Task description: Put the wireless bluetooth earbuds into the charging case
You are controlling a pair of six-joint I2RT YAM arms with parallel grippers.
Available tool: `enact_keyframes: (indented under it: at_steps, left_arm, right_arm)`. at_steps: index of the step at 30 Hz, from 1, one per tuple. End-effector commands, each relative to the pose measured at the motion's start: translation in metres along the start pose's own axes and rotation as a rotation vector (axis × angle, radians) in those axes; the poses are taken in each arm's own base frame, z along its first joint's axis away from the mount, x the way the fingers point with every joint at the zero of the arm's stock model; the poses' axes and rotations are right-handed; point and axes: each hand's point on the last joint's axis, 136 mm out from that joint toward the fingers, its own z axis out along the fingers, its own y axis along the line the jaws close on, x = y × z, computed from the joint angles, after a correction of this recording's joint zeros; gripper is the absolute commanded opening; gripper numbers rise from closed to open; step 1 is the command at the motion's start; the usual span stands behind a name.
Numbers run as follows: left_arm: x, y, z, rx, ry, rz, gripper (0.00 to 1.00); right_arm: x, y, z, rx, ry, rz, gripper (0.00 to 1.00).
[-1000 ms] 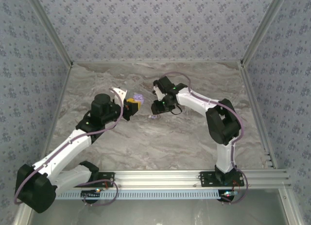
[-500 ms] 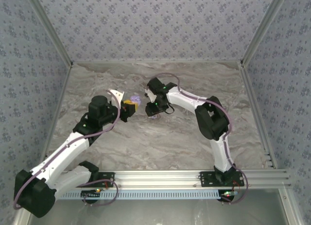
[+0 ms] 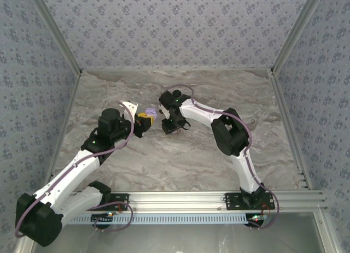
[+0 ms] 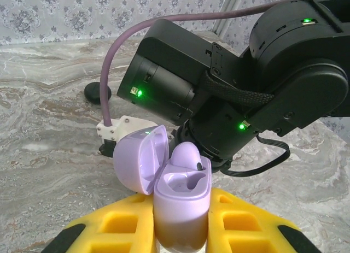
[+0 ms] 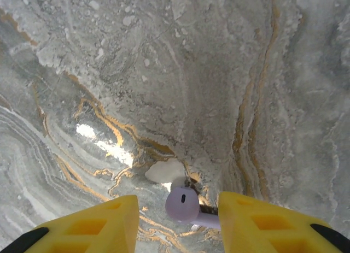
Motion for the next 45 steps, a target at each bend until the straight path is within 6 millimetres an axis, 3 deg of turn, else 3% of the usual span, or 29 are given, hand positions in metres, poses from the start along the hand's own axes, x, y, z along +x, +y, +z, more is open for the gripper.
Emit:
enact_keyframes:
  at_steps: [1, 11, 17, 24, 35, 45]
  left_arm:
    - [-0.01, -0.001, -0.006, 0.0, -0.036, 0.003, 0.2]
    - [-0.007, 0.001, -0.005, -0.001, -0.031, -0.004, 0.2]
    - [-0.007, 0.0, -0.004, 0.001, -0.031, -0.005, 0.21]
    - [-0.007, 0.0, -0.004, 0.005, -0.03, -0.011, 0.2]
    - [-0.006, -0.001, -0.002, 0.016, -0.029, -0.016, 0.2]
    - [-0.006, -0.002, 0.0, 0.022, -0.027, -0.022, 0.2]
  right_arm:
    - [0.005, -0.004, 0.007, 0.05, 0.042, -0.02, 0.45]
    - [0.009, -0.012, 0.012, 0.111, 0.06, -0.009, 0.41]
    - [0.012, -0.027, 0.01, 0.174, 0.061, 0.06, 0.32]
    - [0.018, -0.059, 0.004, 0.244, 0.067, 0.224, 0.28]
    - [0.05, -0.112, 0.0, 0.279, 0.087, 0.529, 0.29]
    - [0.043, -0.104, -0.008, 0.194, 0.048, 0.525, 0.38]
